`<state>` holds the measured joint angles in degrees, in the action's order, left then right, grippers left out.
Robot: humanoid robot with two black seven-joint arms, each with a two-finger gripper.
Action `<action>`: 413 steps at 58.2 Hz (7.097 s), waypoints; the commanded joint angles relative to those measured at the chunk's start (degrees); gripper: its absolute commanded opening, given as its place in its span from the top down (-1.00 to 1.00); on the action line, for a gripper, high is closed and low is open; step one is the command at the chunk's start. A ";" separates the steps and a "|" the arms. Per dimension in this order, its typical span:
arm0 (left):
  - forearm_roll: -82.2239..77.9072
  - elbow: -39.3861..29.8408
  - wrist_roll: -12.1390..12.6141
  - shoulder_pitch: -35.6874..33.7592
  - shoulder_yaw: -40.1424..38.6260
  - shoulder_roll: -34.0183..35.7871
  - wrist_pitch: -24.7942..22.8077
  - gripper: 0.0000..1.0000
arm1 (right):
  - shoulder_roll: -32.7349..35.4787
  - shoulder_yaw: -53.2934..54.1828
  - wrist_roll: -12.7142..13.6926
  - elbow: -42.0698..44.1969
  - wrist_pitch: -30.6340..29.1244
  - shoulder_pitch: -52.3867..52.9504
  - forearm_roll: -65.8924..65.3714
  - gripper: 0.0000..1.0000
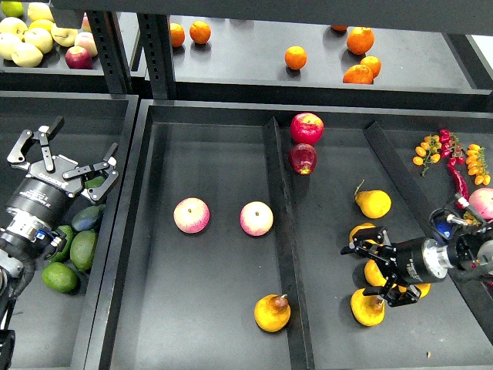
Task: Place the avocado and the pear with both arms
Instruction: 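Reach the right gripper toward the yellow pear in the middle bin, then close the right gripper around the yellow pear, then carry the pear into the pear bin and open the right gripper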
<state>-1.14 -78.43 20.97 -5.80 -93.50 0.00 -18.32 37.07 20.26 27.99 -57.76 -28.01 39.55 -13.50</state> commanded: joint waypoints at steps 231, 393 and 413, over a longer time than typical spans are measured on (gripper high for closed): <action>0.00 0.65 0.04 0.87 1.57 0.00 -1.72 -0.99 | -23.99 5.50 0.01 22.34 0.01 1.85 6.11 0.72; 0.00 0.12 -0.14 0.87 1.66 0.00 -2.16 -0.99 | -8.60 -2.68 0.01 26.91 0.01 2.64 17.01 -0.99; 0.00 -0.32 -0.14 0.88 1.66 0.00 -2.07 -0.99 | -12.11 25.70 0.01 24.63 0.01 -5.00 19.12 -0.99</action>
<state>-1.14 -78.73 20.83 -4.94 -91.75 0.00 -20.40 27.10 34.94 28.00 -31.62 -28.00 37.49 5.16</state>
